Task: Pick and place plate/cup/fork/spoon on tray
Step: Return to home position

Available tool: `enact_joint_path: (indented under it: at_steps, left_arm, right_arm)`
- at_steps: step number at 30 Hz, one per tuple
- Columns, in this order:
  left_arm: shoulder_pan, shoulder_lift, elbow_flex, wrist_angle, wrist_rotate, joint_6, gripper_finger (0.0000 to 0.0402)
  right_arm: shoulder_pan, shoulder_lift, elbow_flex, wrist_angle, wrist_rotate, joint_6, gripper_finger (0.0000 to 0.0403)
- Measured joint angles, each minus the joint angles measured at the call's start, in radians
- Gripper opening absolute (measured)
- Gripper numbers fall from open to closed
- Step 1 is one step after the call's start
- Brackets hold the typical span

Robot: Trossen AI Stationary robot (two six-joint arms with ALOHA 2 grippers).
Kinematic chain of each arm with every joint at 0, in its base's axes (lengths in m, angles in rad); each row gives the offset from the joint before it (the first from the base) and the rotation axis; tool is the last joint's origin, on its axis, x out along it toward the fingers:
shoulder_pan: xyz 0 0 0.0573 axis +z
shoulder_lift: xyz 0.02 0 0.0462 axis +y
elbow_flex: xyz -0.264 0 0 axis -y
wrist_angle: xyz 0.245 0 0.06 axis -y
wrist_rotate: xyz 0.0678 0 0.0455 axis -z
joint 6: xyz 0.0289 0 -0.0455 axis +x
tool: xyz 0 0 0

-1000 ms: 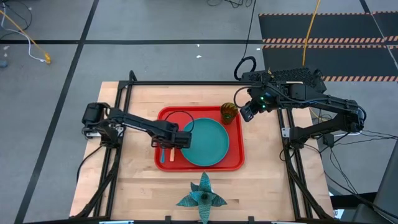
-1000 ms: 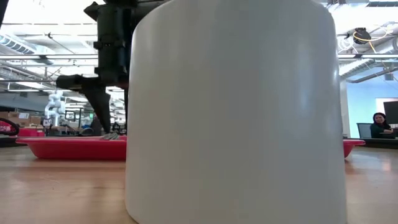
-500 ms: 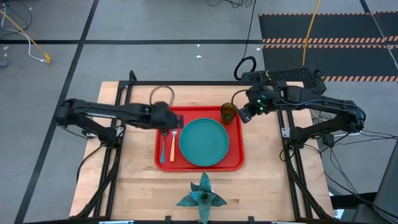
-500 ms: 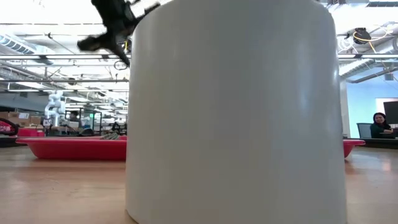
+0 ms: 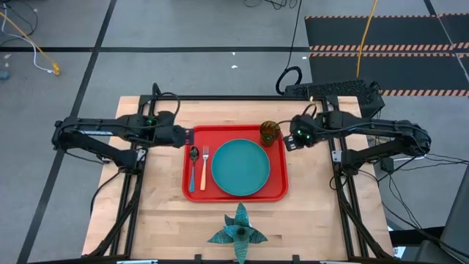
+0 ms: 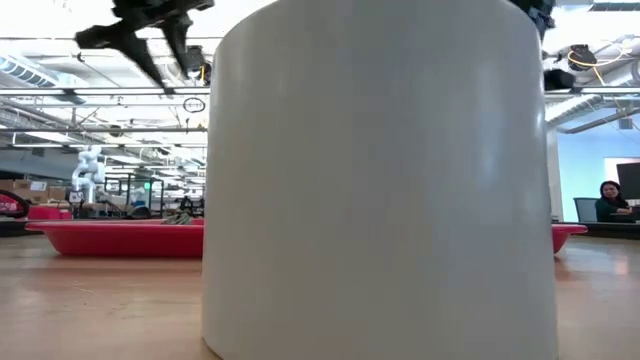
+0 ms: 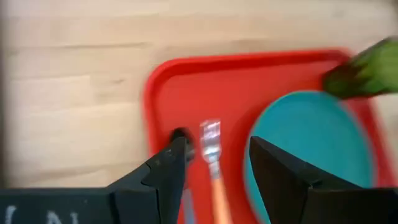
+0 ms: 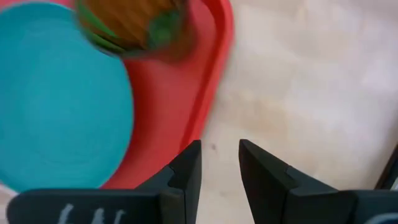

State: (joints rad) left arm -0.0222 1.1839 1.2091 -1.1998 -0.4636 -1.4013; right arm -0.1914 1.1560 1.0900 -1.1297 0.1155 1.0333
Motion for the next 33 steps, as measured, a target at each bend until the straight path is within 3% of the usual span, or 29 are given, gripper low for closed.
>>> enact_joint_path:
  at_steps: [9,13,18,22,27,33]
  left_arm:
    - [0.009,0.002,-0.001,-0.289,0.032,-0.111,0.0179]
    - [0.046,0.001,-0.002,-0.376,0.018,-0.054,0.0179]
    - [0.146,-0.008,-0.045,-0.372,0.080,0.130,0.0179]
    - [0.213,-0.034,-0.105,-0.371,0.123,0.177,0.0179]
    - [0.253,-0.101,-0.203,-0.313,0.163,0.163,0.0179]
    - [0.293,-0.154,-0.339,-0.196,0.237,0.189,0.0179]
  right_arm:
    - [0.064,-0.006,-0.158,0.002,-0.011,0.294,0.0100]
    - [0.119,-0.006,-0.158,0.019,0.048,0.434,0.0100]
    - [0.184,-0.006,-0.155,0.146,0.163,0.585,0.0100]
    - [0.215,0.003,-0.153,0.199,0.241,0.614,0.0100]
    - [0.215,0.006,-0.159,0.166,0.238,0.608,0.0100]
    - [0.215,0.008,-0.231,0.238,0.136,0.615,0.0100]
